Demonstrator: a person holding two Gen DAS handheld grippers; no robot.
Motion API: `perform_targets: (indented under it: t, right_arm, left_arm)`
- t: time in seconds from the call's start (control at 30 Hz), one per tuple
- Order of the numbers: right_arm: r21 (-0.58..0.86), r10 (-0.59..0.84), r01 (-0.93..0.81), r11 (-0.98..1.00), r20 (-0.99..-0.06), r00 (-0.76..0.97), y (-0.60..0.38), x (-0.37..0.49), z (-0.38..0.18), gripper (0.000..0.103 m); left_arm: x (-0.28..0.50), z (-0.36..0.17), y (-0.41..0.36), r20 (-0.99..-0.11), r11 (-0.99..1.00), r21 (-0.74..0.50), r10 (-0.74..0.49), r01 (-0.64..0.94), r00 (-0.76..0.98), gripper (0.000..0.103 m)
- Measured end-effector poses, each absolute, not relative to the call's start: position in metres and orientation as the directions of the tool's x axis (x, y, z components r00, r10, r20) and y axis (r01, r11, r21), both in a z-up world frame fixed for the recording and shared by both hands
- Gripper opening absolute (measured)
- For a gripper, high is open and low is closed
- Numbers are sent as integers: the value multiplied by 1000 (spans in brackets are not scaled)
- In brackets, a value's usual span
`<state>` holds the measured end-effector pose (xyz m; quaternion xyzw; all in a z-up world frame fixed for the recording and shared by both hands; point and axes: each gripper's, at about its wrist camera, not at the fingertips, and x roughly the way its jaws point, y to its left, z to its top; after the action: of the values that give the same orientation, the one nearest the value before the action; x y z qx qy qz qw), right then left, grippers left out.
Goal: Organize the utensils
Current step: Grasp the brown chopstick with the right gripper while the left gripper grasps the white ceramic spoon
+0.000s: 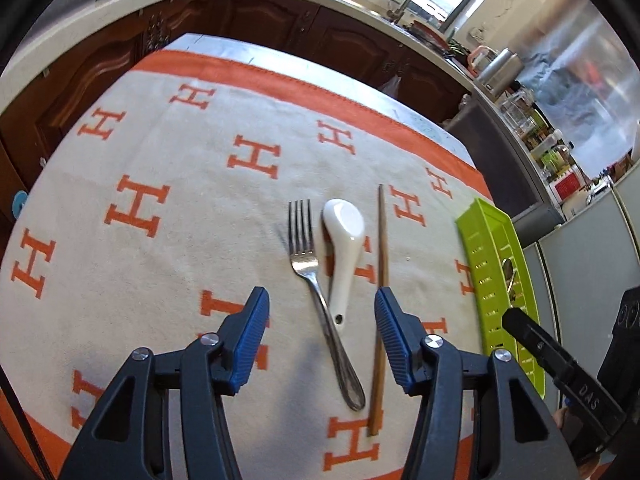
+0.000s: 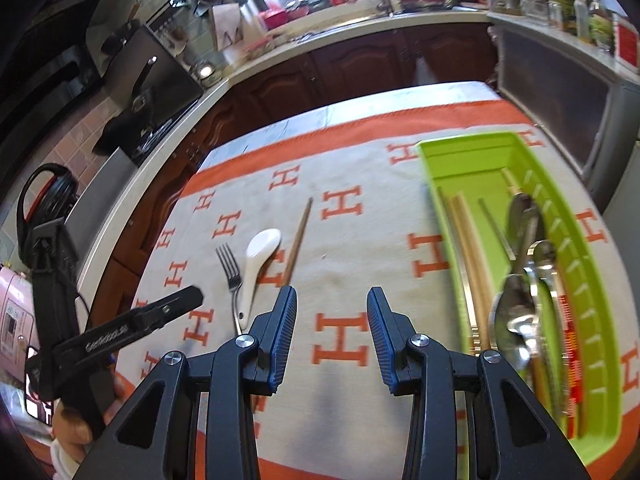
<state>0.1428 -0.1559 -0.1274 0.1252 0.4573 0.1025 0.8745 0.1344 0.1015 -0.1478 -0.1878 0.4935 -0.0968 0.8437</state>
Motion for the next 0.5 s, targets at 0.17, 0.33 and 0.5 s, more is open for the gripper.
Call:
perform_targets:
  t: [0.17,0.33,0.5]
  right_arm:
    - [308,308,-92,947,-789,532,-142,152,-141,37]
    - [310,317,-102,945,-797,515,-138,157,-150,37]
    - [315,325,-107,943,-804,499,-138,159,-158,37]
  left_arm:
    - [152,-167,109,-809,892,-448,-375,-63,453,38]
    - [155,-172,103,-798,876,-480,-413,-49,438,35]
    - [161,-165,94,-756,843,-538,-481,-2,444,25]
